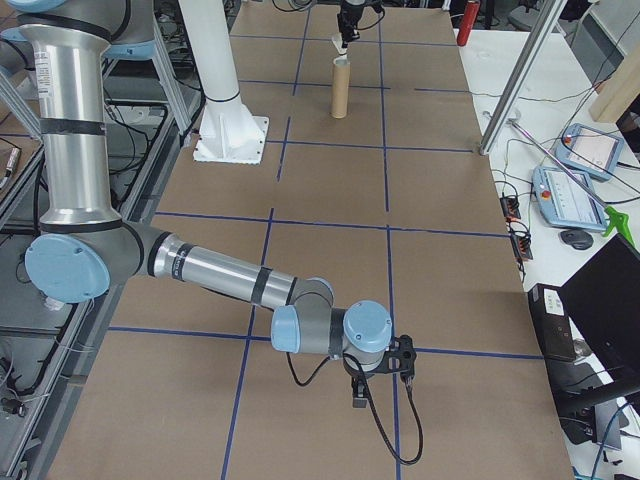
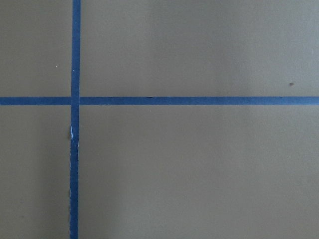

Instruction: Collect badminton balls into bucket

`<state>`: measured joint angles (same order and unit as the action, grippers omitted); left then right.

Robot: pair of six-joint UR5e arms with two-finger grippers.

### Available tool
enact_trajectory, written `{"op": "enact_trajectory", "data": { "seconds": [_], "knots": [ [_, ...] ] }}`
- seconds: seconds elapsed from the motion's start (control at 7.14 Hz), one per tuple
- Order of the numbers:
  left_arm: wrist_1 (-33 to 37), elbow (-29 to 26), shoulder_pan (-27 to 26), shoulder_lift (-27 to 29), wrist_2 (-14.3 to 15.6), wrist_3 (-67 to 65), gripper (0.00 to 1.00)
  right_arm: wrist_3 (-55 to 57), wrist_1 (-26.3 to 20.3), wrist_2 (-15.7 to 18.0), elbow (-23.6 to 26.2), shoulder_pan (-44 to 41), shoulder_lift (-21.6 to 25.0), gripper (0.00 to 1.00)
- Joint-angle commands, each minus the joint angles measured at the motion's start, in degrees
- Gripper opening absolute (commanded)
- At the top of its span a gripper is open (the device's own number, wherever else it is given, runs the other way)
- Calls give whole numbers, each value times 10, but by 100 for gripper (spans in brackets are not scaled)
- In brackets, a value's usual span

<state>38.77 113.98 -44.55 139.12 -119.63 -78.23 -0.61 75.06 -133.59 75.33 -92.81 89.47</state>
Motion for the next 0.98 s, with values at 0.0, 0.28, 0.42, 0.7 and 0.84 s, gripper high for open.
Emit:
{"op": "enact_trajectory", "data": {
  "seconds": [0.0,0.28,0.42,0.7,0.84],
  "knots": [
    [3,-4,2,4,-1,0,0,0,0,0,1,0,0,100],
    [5,-4,2,4,-1,0,45,0,0,0,1,0,0,100],
    [16,-4,4,3,-1,1,99,0,0,0,1,0,0,100],
    [26,-3,3,0,-1,1,100,0,0,0,1,0,0,100],
    [37,-2,3,-3,-1,17,100,0,0,0,0,0,0,100]
  ]
}}
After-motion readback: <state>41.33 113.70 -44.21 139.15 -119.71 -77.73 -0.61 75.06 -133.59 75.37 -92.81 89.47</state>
